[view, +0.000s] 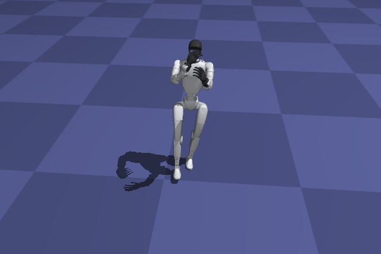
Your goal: Kungfu
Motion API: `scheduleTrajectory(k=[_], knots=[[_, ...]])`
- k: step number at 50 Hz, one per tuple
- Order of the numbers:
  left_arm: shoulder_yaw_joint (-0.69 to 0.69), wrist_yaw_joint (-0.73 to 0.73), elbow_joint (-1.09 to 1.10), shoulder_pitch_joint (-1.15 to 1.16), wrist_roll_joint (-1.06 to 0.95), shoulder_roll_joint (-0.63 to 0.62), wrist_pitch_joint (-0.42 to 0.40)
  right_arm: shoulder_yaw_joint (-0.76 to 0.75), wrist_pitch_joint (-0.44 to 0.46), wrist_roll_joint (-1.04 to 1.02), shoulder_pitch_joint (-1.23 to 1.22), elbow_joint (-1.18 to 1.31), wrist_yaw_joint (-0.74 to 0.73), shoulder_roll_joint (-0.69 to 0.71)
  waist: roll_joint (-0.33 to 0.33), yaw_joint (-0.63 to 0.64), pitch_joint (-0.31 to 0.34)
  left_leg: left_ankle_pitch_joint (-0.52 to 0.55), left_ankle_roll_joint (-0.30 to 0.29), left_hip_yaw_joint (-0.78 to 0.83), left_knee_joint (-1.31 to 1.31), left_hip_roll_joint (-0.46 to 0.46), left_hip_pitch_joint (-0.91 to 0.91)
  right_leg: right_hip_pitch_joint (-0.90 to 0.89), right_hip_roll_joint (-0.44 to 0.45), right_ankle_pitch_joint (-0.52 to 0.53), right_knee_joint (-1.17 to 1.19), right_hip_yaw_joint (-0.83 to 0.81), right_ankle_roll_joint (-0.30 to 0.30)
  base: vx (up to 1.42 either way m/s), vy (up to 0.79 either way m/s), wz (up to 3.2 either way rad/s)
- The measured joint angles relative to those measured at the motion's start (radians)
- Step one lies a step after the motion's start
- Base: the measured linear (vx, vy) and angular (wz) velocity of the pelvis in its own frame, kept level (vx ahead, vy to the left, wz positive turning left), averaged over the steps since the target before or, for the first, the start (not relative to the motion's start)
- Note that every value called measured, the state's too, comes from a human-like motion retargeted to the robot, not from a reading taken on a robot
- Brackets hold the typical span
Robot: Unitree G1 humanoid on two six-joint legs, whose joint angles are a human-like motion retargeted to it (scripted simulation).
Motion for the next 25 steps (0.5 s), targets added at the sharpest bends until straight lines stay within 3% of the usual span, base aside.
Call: scheduleTrajectory(k=[5,11,16,18,19,20,23,25], knots=[[-0.035,0.022,-0.192,-0.054,-0.088,-0.026,-0.068,0.015,-0.01,0.026,0.004,-0.069,0.019,-0.015,-0.004,-0.059,0.024,-0.03,0.063,-0.034,-0.001,-0.043,0.11,-0.074,-0.038,0.098,-0.111,-0.061,0.045,0.58,-0.12,0.55],[-0.062,0.007,-0.277,-0.052,-0.18,-0.04,-0.084,-0.003,-0.037,0.019,0.013,-0.06,-0.012,-0.027,0.011,-0.114,0.022,-0.084,0.128,-0.093,0.027,-0.058,0.198,-0.138,-0.06,0.119,-0.135,-0.069,-0.032,0.61,-0.21,0.62],[-0.068,0.024,-0.224,-0.023,-0.19,-0.048,-0.084,-0.02,-0.031,0.023,0.029,-0.056,-0.038,-0.016,0.04,-0.158,0.007,-0.05,0.082,-0.124,0.061,-0.03,0.265,-0.11,-0.064,0.076,-0.139,-0.099,-0.112,0.73,-0.32,0.53],[-0.064,0.035,-0.175,-0.001,-0.161,-0.036,-0.088,-0.023,-0.024,0.02,0.053,-0.056,-0.056,-0.01,0.048,-0.162,-0.004,0.02,0.037,-0.115,0.076,-0.009,0.29,-0.073,-0.06,0.065,-0.109,-0.149,-0.19,0.92,-0.51,0.25],[-0.059,0.043,-0.142,0.018,-0.127,-0.029,-0.089,-0.019,-0.023,0.015,0.076,-0.05,-0.067,-0.004,0.045,-0.17,-0.015,0.081,0.006,-0.107,0.091,-0.003,0.303,-0.044,-0.07,0.113,-0.108,-0.206,-0.2,0.92,-0.51,0.48],[-0.052,0.053,-0.107,0.041,-0.086,-0.023,-0.089,-0.012,-0.023,0.009,0.102,-0.043,-0.079,0.003,0.039,-0.182,-0.027,0.152,-0.028,-0.1,0.111,-0.001,0.318,-0.01,-0.086,0.186,-0.116,-0.278,-0.187,0.95,-0.53,0.58],[-0.003,0.048,0.047,0.179,0.157,-0.032,-0.058,-0.009,-0.044,-0.029,0.275,-0.02,-0.046,0.027,0.012,-0.178,-0.104,0.488,-0.18,0.032,0.283,0.008,0.263,-0.017,-0.09,0.135,-0.066,-0.109,-0.149,1.0,-0.51,0.11],[0.02,0.004,0.151,0.265,0.328,-0.002,-0.006,-0.018,-0.039,-0.06,0.399,-0.006,-0.008,0.022,-0.039,-0.175,-0.069,0.636,-0.198,0.125,0.492,-0.022,0.189,0.014,-0.158,0.082,-0.002,-0.088,-0.124,0.57,-0.13,-0.39]])
